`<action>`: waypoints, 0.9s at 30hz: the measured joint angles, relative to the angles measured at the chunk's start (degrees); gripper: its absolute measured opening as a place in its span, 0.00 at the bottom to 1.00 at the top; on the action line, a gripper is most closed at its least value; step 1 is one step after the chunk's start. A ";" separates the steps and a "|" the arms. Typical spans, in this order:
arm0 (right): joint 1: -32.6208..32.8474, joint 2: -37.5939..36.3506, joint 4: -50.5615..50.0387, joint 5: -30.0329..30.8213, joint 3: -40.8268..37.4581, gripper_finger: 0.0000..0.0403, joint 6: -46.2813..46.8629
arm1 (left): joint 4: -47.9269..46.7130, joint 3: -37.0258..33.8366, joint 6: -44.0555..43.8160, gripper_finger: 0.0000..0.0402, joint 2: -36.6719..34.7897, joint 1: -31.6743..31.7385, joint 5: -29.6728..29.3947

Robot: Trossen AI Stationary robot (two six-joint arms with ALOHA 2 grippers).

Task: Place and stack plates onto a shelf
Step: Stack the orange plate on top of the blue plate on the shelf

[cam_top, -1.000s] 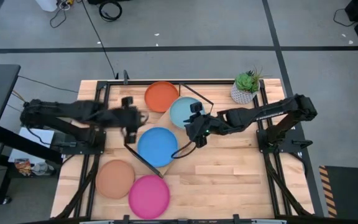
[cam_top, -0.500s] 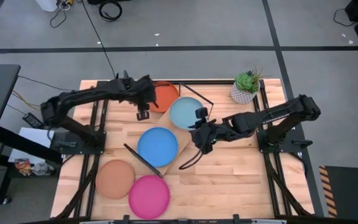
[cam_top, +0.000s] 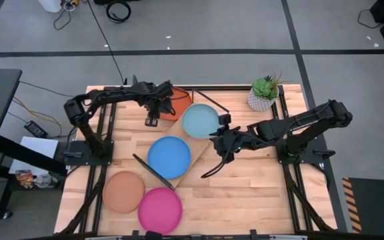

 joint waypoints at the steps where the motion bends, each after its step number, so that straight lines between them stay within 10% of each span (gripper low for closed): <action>1: 0.00 -0.43 0.36 -0.02 -0.53 0.21 0.13 | 0.11 0.00 2.29 0.32 0.46 -0.02 -0.09; 19: 0.17 -5.41 2.56 -0.06 -2.23 0.21 0.41 | 6.15 0.05 15.55 0.31 10.60 1.41 -9.10; 27: 0.15 -5.08 2.95 -0.42 -2.25 0.21 0.36 | 5.79 0.16 17.58 0.06 11.18 -0.28 -12.34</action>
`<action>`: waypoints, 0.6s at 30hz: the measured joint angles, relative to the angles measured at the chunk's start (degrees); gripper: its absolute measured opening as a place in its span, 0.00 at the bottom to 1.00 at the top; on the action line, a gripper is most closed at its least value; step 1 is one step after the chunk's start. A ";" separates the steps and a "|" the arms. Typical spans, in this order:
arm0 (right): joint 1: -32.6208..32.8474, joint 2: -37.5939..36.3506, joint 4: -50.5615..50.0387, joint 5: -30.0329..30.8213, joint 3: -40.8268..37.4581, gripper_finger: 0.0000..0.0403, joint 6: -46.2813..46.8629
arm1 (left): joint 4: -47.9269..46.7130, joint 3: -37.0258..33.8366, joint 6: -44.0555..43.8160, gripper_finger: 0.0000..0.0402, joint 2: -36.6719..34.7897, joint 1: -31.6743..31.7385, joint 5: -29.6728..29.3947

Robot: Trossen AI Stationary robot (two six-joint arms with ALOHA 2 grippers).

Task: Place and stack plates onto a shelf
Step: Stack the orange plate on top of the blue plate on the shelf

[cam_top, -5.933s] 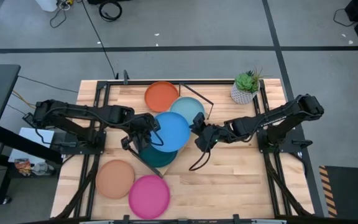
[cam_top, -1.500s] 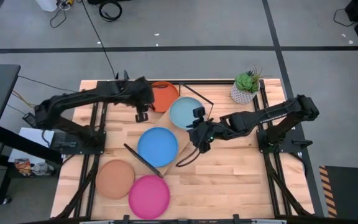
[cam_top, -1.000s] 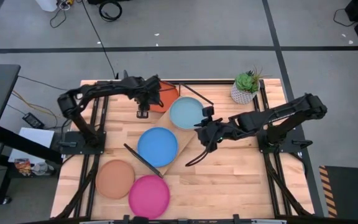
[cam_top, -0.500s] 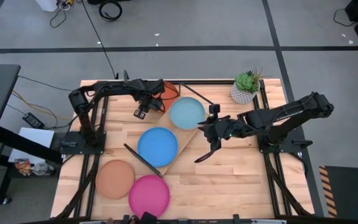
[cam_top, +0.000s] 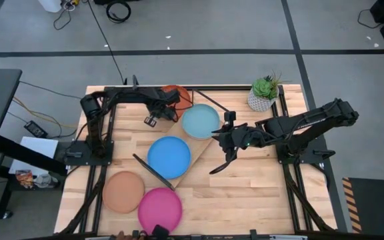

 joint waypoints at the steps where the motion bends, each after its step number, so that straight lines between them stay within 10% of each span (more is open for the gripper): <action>1: 0.00 0.00 0.08 0.05 0.00 0.21 0.00 | -0.11 -0.07 -0.64 0.04 -0.43 -0.32 0.22; 18: -0.29 -0.47 1.97 3.96 0.00 0.21 -1.55 | -19.90 -0.27 -11.10 0.03 -26.25 -7.00 3.08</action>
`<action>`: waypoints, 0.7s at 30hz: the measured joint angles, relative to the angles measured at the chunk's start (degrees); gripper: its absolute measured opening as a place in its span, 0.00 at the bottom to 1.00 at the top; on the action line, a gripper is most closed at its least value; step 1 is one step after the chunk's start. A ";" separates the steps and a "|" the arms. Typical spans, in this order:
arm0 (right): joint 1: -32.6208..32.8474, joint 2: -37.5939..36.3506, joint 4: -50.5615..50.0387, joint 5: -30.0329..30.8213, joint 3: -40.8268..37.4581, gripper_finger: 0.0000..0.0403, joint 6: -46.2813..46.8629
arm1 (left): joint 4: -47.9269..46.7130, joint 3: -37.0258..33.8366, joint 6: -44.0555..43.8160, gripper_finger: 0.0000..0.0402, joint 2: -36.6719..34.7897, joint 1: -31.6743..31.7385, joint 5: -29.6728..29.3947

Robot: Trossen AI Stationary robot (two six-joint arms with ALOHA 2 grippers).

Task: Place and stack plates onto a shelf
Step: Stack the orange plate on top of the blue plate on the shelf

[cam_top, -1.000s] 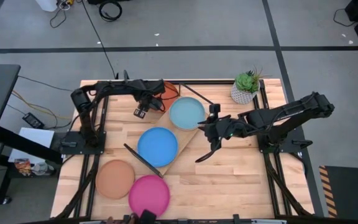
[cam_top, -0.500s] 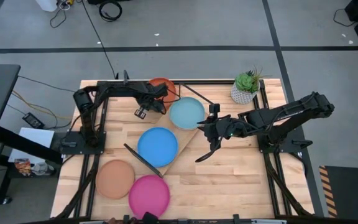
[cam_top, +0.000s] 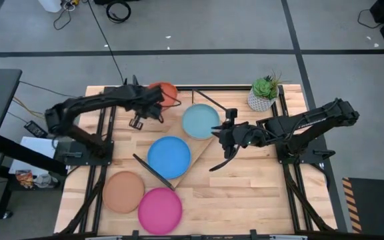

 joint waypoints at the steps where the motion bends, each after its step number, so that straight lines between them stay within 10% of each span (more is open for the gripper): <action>1: -0.02 -0.04 -0.02 0.52 0.00 0.21 -0.53 | -1.01 0.02 0.04 0.03 -1.66 -1.32 1.05; 21: -1.23 1.54 1.25 -11.56 0.02 0.24 -8.38 | -5.17 0.07 11.91 0.03 -9.01 -33.94 -7.43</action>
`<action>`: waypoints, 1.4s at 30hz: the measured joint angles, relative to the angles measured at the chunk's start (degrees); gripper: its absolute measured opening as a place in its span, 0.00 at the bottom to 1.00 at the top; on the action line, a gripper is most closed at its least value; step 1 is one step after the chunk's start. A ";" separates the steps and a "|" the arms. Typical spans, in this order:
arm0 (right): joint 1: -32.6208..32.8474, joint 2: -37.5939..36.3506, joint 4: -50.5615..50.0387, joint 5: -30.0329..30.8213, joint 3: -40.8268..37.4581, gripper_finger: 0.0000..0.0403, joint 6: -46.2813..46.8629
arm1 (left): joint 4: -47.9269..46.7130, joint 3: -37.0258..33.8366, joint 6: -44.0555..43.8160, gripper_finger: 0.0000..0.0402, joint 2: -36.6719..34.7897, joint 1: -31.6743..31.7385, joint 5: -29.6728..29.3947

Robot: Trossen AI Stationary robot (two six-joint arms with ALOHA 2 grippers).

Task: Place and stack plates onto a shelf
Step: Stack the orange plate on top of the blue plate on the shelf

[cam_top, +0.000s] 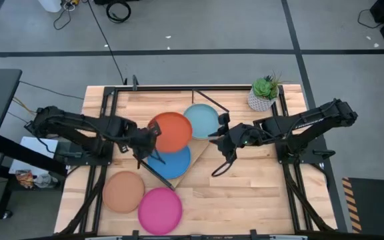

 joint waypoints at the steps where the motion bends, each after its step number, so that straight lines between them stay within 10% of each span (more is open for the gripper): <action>1: 0.11 0.04 -0.07 -0.61 -0.02 0.25 0.11 | 0.01 0.00 0.43 0.03 0.20 -0.96 -2.08; 17: -0.21 5.15 2.73 -5.40 0.00 0.30 -0.03 | -1.84 0.05 25.02 0.04 5.34 -4.31 -16.91; 26: -0.92 4.32 1.05 3.30 0.00 0.30 -0.50 | -2.64 0.02 29.63 0.04 6.92 -6.09 -11.48; 42: -9.53 2.67 5.86 -3.97 0.04 0.30 -2.98 | -2.79 0.02 21.50 0.14 6.87 -11.14 -8.36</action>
